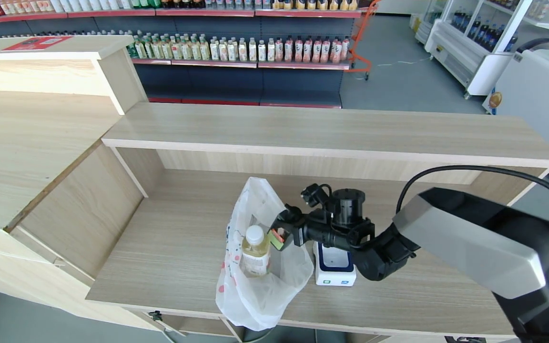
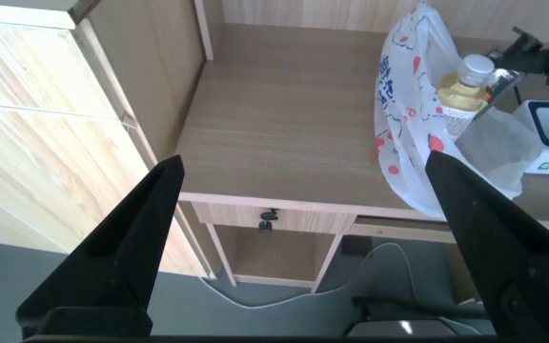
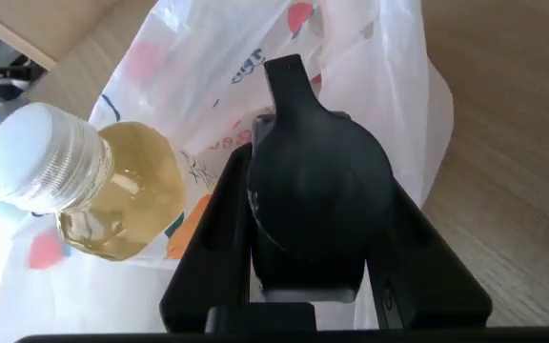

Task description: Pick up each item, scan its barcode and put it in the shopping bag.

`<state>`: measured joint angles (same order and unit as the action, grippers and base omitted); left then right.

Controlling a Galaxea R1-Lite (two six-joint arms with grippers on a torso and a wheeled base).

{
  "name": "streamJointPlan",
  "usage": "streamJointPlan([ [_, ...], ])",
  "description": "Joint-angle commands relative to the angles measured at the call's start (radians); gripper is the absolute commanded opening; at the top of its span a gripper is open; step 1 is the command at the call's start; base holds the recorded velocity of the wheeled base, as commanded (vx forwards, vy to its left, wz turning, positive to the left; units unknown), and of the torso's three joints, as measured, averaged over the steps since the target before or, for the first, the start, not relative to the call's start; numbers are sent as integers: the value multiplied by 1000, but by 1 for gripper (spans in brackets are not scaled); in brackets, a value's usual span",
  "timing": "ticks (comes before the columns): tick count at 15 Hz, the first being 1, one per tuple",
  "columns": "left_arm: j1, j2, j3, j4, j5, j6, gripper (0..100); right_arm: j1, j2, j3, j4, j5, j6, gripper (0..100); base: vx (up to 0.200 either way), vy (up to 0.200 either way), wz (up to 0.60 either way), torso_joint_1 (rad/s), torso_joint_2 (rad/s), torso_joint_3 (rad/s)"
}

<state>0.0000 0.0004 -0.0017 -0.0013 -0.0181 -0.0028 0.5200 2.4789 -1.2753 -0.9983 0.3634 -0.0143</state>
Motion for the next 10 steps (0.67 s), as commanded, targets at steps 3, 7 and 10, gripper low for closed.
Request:
streamJointPlan([
  [3, 0, 0, 0, 0, 0, 0, 100, 9, 117, -62, -2, 3, -127, 0, 0, 0, 0, 0, 0, 0],
  [7, 0, 0, 0, 0, 0, 0, 100, 9, 147, -139, 3, 5, -145, 0, 0, 0, 0, 0, 0, 0],
  [10, 0, 0, 0, 0, 0, 0, 100, 6, 126, -142, 18, 11, -130, 100, 0, 0, 0, 0, 0, 0],
])
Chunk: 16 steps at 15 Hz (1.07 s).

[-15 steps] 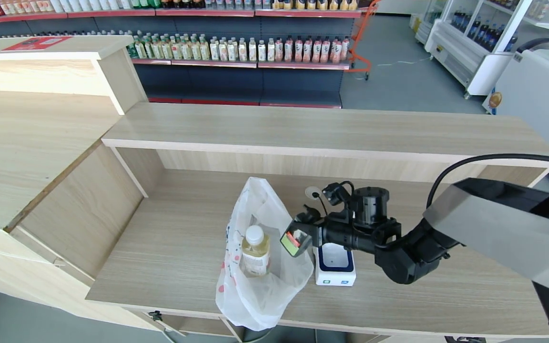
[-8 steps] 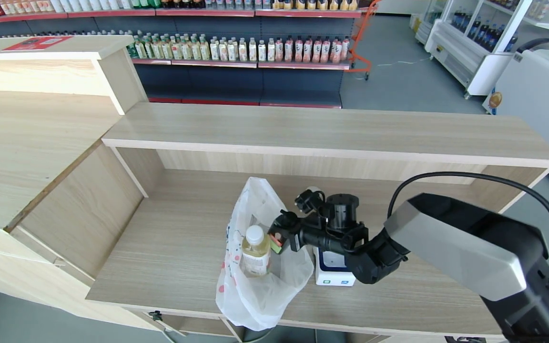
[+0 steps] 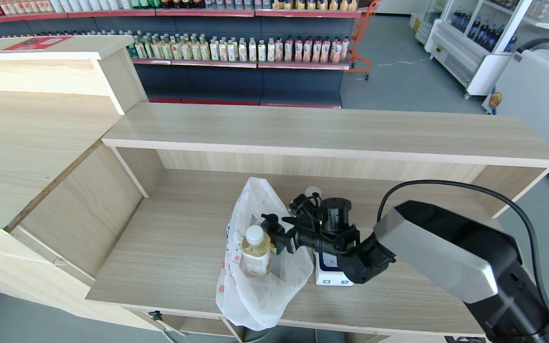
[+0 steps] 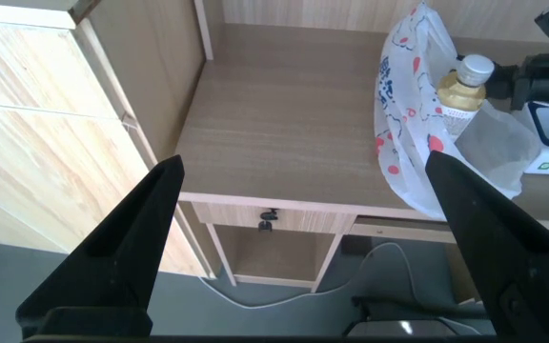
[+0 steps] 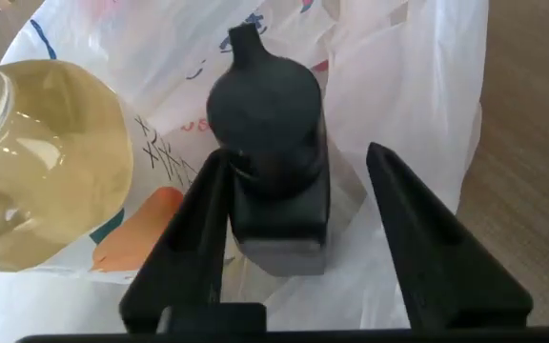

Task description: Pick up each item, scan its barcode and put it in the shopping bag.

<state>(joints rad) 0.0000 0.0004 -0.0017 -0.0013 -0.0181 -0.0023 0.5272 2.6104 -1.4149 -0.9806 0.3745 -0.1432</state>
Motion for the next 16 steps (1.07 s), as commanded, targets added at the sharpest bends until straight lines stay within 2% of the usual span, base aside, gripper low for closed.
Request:
streamJointPlan([
  [1, 0, 0, 0, 0, 0, -1, 100, -4, -39, 1, 25, 1, 42, 100, 0, 0, 0, 0, 0, 0],
  [5, 0, 0, 0, 0, 0, -1, 100, -24, -168, 21, 117, -2, 235, 100, 0, 0, 0, 0, 0, 0],
  [8, 0, 0, 0, 0, 0, -1, 100, -52, -322, 120, 208, -5, 361, 100, 0, 0, 0, 0, 0, 0],
  [14, 0, 0, 0, 0, 0, -1, 100, -135, -819, 534, 405, -29, 418, 100, 0, 0, 0, 0, 0, 0],
  [16, 0, 0, 0, 0, 0, -1, 100, -204, -1050, 715, 422, -170, 367, 100, 0, 0, 0, 0, 0, 0],
])
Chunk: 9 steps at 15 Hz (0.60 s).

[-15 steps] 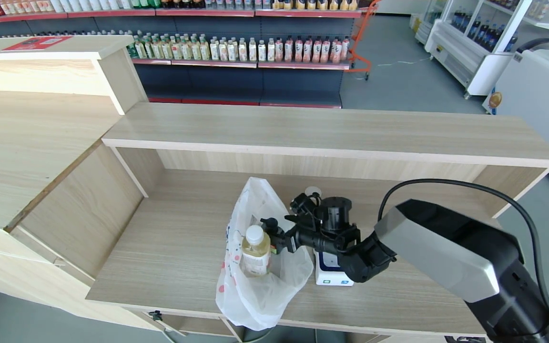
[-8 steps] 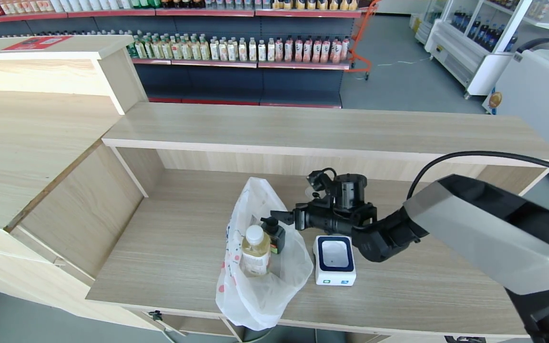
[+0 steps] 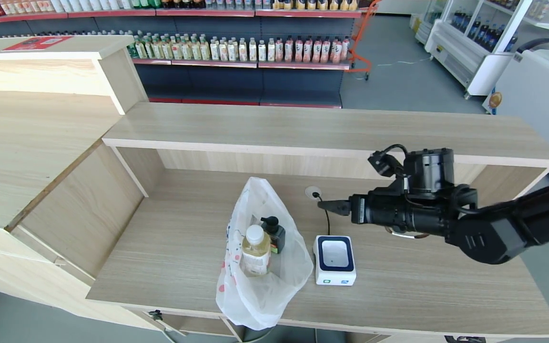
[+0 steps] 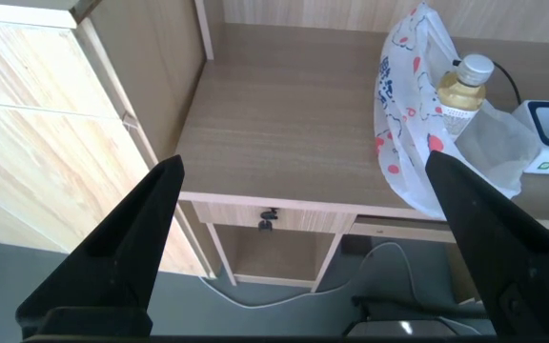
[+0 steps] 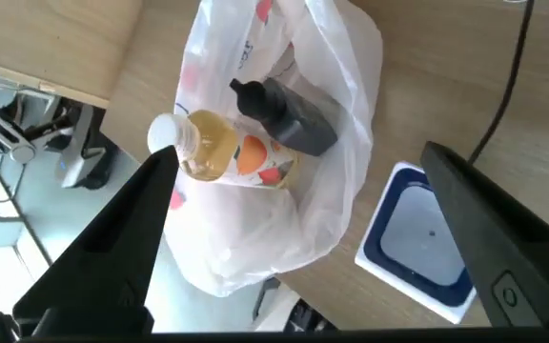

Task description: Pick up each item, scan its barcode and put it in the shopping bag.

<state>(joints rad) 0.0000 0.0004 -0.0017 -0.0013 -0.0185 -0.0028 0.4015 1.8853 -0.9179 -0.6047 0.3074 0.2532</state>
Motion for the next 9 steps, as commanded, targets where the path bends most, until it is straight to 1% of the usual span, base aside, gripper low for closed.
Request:
streamJointPlan([
  [1, 0, 0, 0, 0, 0, 0, 100, -128, -446, 303, 106, -162, -37, 100, 0, 0, 0, 0, 0, 0],
  [3, 0, 0, 0, 0, 2, 0, 100, -174, -719, 462, 247, -249, -40, 100, 0, 0, 0, 0, 0, 0],
  [4, 0, 0, 0, 0, 0, 0, 100, -197, -874, 553, 316, -260, -42, 100, 0, 0, 0, 0, 0, 0],
  [5, 0, 0, 0, 0, 0, 0, 100, -208, -980, 620, 347, -266, -48, 100, 0, 0, 0, 0, 0, 0],
  [6, 0, 0, 0, 0, 0, 0, 100, -247, -1157, 734, 376, -295, -78, 100, 0, 0, 0, 0, 0, 0],
  [7, 0, 0, 0, 0, 0, 0, 100, -277, -1293, 809, 390, -303, -126, 100, 0, 0, 0, 0, 0, 0],
  [9, 0, 0, 0, 0, 0, 0, 100, -337, -1517, 893, 441, -297, -184, 100, 0, 0, 0, 0, 0, 0],
])
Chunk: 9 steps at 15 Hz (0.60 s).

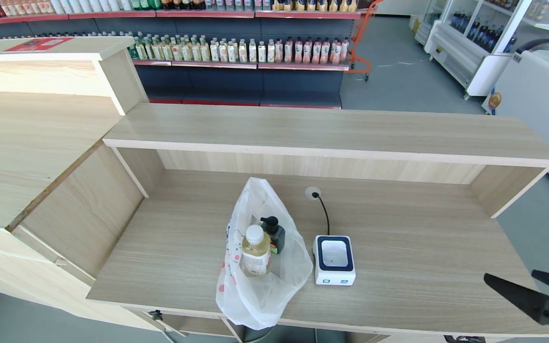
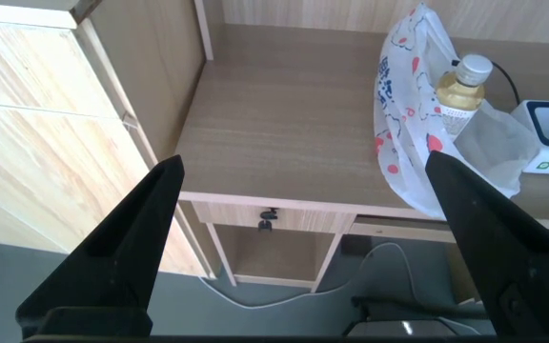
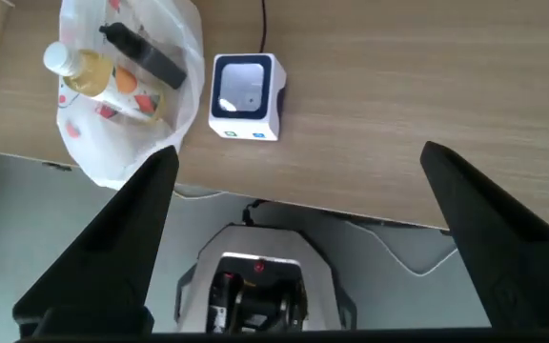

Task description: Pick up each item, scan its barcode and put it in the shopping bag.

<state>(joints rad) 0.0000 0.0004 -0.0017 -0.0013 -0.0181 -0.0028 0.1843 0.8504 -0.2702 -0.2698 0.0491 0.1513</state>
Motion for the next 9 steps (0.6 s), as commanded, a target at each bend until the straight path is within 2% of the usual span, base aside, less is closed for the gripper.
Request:
streamJointPlan([
  [1, 0, 0, 0, 0, 1, 0, 100, -177, -636, 270, 192, -37, -108, 100, 0, 0, 0, 0, 0, 0],
  [2, 0, 0, 0, 0, 0, 0, 100, -186, -720, 270, 254, -46, -119, 100, 0, 0, 0, 0, 0, 0],
  [5, 0, 0, 0, 0, 0, 0, 100, -181, -850, 269, 276, -46, -141, 100, 0, 0, 0, 0, 0, 0],
  [9, 0, 0, 0, 0, 1, 0, 100, -181, -850, 267, 276, -51, -148, 100, 0, 0, 0, 0, 0, 0],
])
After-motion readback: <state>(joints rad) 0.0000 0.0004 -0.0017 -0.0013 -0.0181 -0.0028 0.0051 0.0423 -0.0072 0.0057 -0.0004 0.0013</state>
